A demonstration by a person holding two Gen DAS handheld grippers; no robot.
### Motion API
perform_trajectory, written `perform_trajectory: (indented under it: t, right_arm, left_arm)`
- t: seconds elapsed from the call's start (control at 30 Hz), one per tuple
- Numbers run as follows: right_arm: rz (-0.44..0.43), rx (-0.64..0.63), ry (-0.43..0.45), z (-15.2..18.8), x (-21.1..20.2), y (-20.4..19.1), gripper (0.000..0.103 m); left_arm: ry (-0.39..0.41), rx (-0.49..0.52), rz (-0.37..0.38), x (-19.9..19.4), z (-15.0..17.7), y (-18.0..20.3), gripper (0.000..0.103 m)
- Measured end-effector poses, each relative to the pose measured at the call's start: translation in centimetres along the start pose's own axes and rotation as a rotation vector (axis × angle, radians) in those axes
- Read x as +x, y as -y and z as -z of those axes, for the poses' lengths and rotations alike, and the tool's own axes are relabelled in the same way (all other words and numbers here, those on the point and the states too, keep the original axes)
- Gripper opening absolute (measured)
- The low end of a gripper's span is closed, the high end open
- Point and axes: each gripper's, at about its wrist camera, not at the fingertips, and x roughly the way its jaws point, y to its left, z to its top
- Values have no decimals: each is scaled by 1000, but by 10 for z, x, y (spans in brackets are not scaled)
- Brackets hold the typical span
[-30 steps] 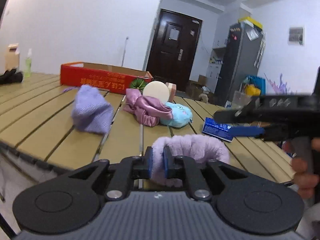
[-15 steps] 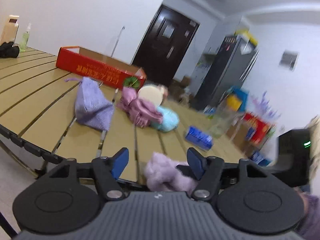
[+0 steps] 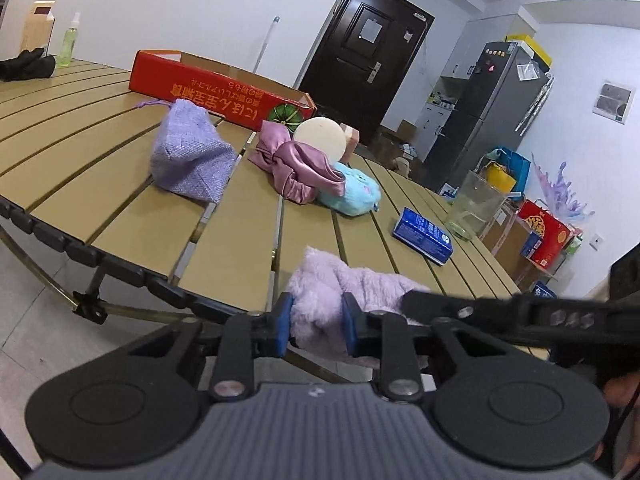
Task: Collect trash
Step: 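Lower the lilac plush into the black bin and open the left tool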
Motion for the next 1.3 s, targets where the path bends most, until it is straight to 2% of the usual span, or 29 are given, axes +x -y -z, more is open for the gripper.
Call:
perform_trajectory:
  t: [0.07,0.17,0.23,0.3,0.4,0.47,0.53,0.6,0.63,0.67,0.73,0.77,0.87,0.97,1.2,1.3]
  right_arm:
    - [15,1,8,0,2,-2,26]
    - [-15,-64,34,-2,-5,-18,22]
    - [-42,-141,18,2,-8,-34,21]
    - [-68,-219,-38,10,-3,-47,21]
    - [-78,-300,-148,27,14,-59,21]
    - [-58,-357,-232,39,31,-66,21]
    - [-29,-378,-288,50,45,-69,22]
    - [-7,-372,-336,59,61,-66,22]
    - [11,-365,-360,63,70,-63,23]
    - [26,-353,-383,68,77,-59,30]
    - [65,-332,-450,78,93,-47,41]
    - [75,-332,-491,83,101,-42,45]
    - [122,-334,-538,91,110,-30,45]
    - [134,-337,-554,96,107,-24,46]
    - [110,-378,-551,97,105,-34,53]
    - [120,-400,-533,94,102,-40,57]
  left_arm:
    - [9,-19,15,-3,-1,-1,16]
    - [39,-3,7,-21,-4,3,14]
    - [56,18,-8,-38,-2,4,14]
    - [51,20,-29,-55,8,-1,14]
    - [-7,-12,-79,-64,30,-17,14]
    - [-74,-38,-122,-57,43,-24,14]
    - [-115,-47,-155,-49,55,-32,14]
    - [-160,-102,-183,-37,66,-44,15]
    - [-185,-115,-193,-30,70,-48,18]
    - [-228,-96,-221,-20,75,-52,29]
    - [-248,-55,-327,-9,82,-57,41]
    - [-258,-40,-367,-5,83,-60,41]
    - [-303,-30,-401,0,81,-66,46]
    - [-328,-17,-418,1,78,-64,54]
    - [-338,22,-412,2,79,-54,64]
    - [-348,15,-416,1,76,-56,65]
